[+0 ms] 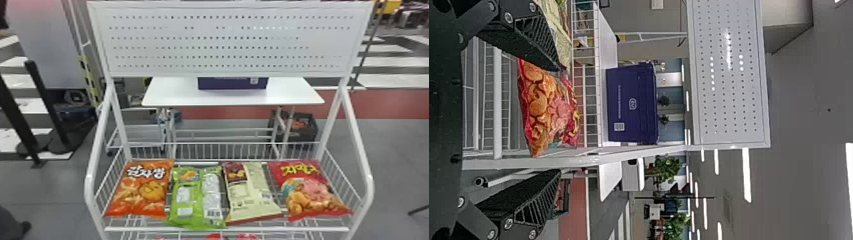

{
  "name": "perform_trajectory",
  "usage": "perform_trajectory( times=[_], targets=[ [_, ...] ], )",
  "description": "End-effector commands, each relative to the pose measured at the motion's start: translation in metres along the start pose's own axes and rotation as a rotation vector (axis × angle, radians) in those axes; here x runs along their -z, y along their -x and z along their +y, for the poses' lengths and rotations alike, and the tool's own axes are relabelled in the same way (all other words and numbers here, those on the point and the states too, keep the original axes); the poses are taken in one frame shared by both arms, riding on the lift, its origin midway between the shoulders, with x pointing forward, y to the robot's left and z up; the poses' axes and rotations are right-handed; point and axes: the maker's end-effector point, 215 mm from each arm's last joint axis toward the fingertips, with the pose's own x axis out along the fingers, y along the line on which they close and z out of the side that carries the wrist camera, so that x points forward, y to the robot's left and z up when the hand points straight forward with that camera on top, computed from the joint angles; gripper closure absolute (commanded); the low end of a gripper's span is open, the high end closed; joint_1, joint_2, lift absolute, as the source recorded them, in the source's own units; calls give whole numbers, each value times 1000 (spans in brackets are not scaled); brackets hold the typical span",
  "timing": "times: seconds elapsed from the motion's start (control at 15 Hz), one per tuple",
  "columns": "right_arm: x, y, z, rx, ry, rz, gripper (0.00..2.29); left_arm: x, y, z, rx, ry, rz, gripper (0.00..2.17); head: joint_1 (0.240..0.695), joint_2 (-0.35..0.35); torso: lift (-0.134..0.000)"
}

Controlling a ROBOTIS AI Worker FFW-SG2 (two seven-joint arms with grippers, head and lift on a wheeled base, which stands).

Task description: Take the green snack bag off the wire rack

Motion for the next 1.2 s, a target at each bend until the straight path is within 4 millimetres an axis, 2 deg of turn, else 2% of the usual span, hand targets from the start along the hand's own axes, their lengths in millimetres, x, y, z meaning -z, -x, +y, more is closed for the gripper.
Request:
perform_trajectory(
  times=[0.0,0.6,0.67,0.87,1.13],
  targets=[
    [0,0,0,0,1,1,171,-1,0,0,0,0,-1,144,499,0,0],
    [0,0,-1,1,1,-2,171,-1,0,-3,8,2,-1,147,499,0,0],
    [0,0,-1,1,1,-2,171,3,-6,-7,19,4,4,147,499,0,0],
    [-1,0,2,-1,-4,-6,171,29,-38,-38,66,5,42,147,499,0,0],
    [1,1,2,2,-5,-3,171,53,-84,-105,159,-3,97,147,499,0,0]
  ],
)
